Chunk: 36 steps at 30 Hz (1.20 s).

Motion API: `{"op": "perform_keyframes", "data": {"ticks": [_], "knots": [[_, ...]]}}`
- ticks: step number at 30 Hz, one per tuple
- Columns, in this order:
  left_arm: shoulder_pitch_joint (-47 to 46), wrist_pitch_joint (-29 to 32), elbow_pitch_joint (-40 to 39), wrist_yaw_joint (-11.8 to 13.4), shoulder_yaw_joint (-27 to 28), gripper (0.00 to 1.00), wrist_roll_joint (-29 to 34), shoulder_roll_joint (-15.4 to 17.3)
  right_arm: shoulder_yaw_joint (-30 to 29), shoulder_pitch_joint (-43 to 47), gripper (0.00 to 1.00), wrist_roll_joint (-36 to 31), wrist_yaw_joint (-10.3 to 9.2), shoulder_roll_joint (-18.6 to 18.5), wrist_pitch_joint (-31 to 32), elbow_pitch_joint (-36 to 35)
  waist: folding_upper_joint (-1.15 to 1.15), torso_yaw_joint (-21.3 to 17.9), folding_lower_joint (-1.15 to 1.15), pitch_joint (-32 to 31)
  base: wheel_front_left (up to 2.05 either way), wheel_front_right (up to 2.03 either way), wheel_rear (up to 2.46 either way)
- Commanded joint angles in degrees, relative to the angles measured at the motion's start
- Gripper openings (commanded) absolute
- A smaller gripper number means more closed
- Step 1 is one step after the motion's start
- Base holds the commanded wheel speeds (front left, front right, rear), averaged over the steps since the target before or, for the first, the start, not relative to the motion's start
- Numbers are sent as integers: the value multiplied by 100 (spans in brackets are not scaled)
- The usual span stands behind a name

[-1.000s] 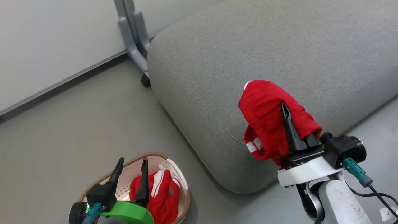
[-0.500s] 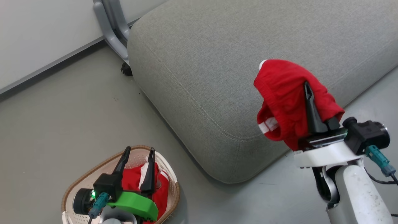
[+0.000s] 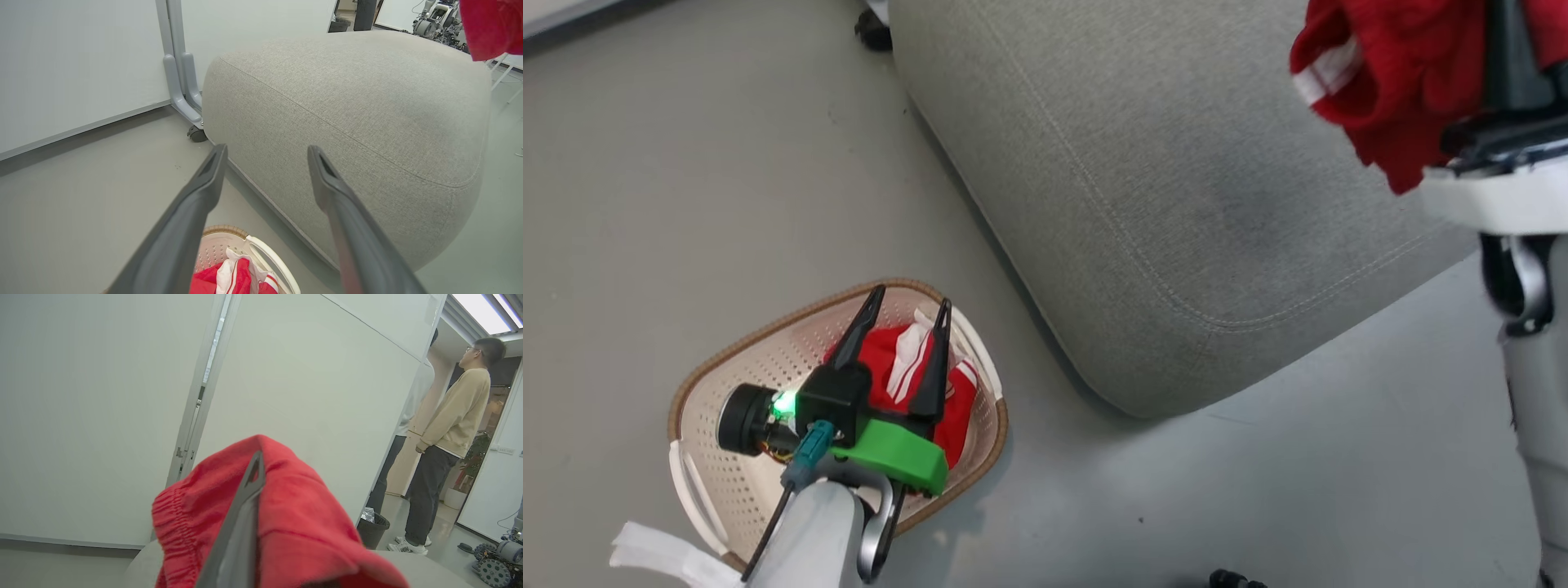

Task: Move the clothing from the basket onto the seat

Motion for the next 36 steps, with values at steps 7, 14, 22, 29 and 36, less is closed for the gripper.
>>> {"op": "perform_keyframes", "data": {"ticks": [7, 14, 22, 29, 36], "knots": [[-610, 0, -59, -25, -139, 100, 97, 38, -290, -1137, 0, 136, -10, -422, -3, 536, 0, 1019, 0, 1442, 0, 0, 0], [-808, 0, -83, 15, -241, 100, 134, 33, -357, -1637, 0, 116, -10, -521, -3, 1409, 0, 1281, 0, 1788, 0, 0, 0], [-859, 0, -95, 34, -267, 100, 216, 33, -241, -1957, 0, 495, -10, -528, -4, 2470, 0, 1389, 0, 2012, 0, 0, 0], [-853, 0, -71, 36, -210, 100, 247, 33, 49, -1936, 0, 846, -10, -469, -3, 3319, 0, 1377, 0, 1986, 0, 0, 0], [-826, 0, -25, 20, -241, 100, 145, 34, 324, -1822, 100, 882, -10, -505, -3, 3713, 0, 1306, 0, 1734, 0, 0, 0]]}}
